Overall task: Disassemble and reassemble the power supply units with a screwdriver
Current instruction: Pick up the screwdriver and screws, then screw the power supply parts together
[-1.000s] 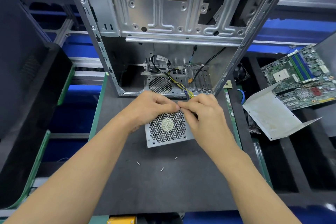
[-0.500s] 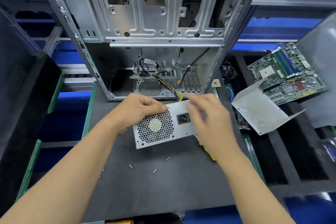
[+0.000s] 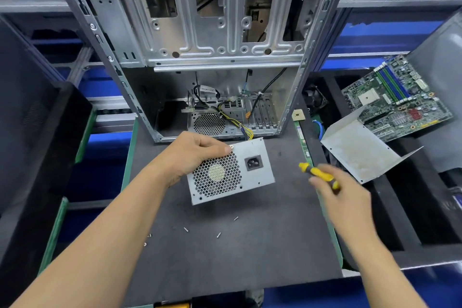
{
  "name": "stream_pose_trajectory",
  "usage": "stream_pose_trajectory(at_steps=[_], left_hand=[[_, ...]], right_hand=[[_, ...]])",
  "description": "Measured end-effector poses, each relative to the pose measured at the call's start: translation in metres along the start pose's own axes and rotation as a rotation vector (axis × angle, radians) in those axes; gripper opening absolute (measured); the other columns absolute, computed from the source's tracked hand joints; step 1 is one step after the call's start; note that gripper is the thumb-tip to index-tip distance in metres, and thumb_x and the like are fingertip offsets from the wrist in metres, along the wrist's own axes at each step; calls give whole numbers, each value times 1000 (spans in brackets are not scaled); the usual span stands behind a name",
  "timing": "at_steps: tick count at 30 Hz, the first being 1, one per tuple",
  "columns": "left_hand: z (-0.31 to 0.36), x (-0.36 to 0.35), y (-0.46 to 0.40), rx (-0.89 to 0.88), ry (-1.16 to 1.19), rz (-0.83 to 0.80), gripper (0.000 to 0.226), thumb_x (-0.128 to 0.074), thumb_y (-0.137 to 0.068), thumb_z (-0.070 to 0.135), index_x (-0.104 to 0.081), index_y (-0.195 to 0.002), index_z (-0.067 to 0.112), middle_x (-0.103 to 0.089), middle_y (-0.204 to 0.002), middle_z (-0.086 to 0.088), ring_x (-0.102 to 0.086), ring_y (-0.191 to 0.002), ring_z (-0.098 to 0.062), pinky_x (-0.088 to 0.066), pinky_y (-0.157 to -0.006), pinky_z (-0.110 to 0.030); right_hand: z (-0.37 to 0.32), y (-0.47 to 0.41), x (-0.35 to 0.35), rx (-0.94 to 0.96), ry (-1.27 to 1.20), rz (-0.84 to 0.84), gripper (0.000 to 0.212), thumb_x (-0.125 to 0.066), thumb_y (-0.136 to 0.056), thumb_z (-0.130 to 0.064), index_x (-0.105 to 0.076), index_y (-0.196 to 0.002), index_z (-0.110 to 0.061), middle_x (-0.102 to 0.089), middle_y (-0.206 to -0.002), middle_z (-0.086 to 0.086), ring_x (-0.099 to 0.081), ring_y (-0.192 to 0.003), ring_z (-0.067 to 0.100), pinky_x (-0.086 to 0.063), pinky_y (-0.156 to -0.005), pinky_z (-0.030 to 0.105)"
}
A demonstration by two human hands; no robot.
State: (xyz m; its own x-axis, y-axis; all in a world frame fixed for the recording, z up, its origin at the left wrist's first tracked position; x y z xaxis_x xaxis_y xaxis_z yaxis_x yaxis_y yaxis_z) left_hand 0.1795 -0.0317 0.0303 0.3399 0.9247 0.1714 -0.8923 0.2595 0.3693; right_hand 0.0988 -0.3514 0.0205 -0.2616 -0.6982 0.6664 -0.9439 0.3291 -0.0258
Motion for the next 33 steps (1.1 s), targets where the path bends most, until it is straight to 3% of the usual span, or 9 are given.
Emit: stream_pose_trajectory(at_steps=[3,6,9,12,15,21,27,30,33], left_hand=[[0,0,1,0,0,-3,41,-82,-54,59,-81,-87,34,-78,-95,10,-70,-92,3,-43,-87,-21],[0,-1,1,5,-3,-8,41,-82,-55,60,-81,-87,35,-78,-95,11,-70,-93,3,-43,-88,-22],[0,0,1,14,-15,-14,36,-82,-60,57,-81,-88,35,-78,-96,12,-69,-94,4,-42,-90,-23],[0,0,1,14,-26,-19,22,-84,-70,49,-81,-88,36,-77,-97,13,-68,-95,5,-42,-91,-22],[0,0,1,3,-25,-16,16,-83,-73,45,-81,-87,37,-77,-95,12,-69,-93,4,-43,-90,-22],[-1,-1,1,0,-18,-27,40,-81,-56,62,-81,-88,38,-77,-95,13,-68,-94,6,-43,-93,-25],[-2,0,-1,-5,-13,-17,22,-85,-69,50,-81,-86,37,-78,-92,12,-68,-89,8,-42,-87,-21],[-2,1,-1,0,-13,-9,17,-84,-71,46,-81,-85,37,-78,-91,12,-68,-88,8,-42,-87,-22],[-1,0,-1,6,-5,-8,17,-84,-71,45,-81,-85,36,-78,-91,11,-68,-90,7,-42,-89,-23]], right_hand=[[-40,-9,34,45,-356,123,13,-75,-82,-33,-73,-95,-33,-67,-73,-8,-62,-69,13,-47,-65,15],[-92,-4,45,203,-562,125,6,-69,-82,-33,-73,-83,-30,-66,-67,-14,-54,-59,10,-46,-57,17],[-136,6,35,365,-468,22,11,-62,-88,-34,-65,-78,-30,-68,-67,-17,-61,-57,20,-46,-54,24],[-154,11,23,410,-404,-4,9,-60,-88,-38,-64,-81,-33,-71,-72,-15,-63,-59,27,-52,-56,41],[-160,10,16,414,-384,12,7,-59,-87,-42,-62,-83,-37,-70,-72,-14,-60,-58,25,-51,-58,45],[-166,11,9,418,-324,-11,7,-58,-88,-41,-62,-84,-36,-71,-75,-18,-61,-58,19,-51,-60,38],[-179,10,11,461,-230,-57,11,-67,-89,-26,-65,-79,-24,-71,-72,-12,-58,-58,6,-38,-55,10],[-198,11,16,543,-52,-46,11,-71,-85,-23,-67,-76,-18,-64,-72,-6,-56,-66,10,-37,-59,11],[-219,10,16,559,111,-180,13,-65,-80,-33,-67,-79,-20,-60,-76,-7,-53,-72,11,-39,-65,16]])
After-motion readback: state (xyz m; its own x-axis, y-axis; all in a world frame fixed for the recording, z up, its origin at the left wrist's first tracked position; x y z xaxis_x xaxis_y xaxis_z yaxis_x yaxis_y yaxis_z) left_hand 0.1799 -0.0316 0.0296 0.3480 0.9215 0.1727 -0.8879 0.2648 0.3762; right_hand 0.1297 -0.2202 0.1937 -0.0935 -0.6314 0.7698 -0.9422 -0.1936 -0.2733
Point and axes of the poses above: each hand's wrist, its own y-axis away from the middle knuckle, its own x-axis out of the back of the hand, z = x × y, the point moved 6 cm from there along -y, towards the middle knuckle
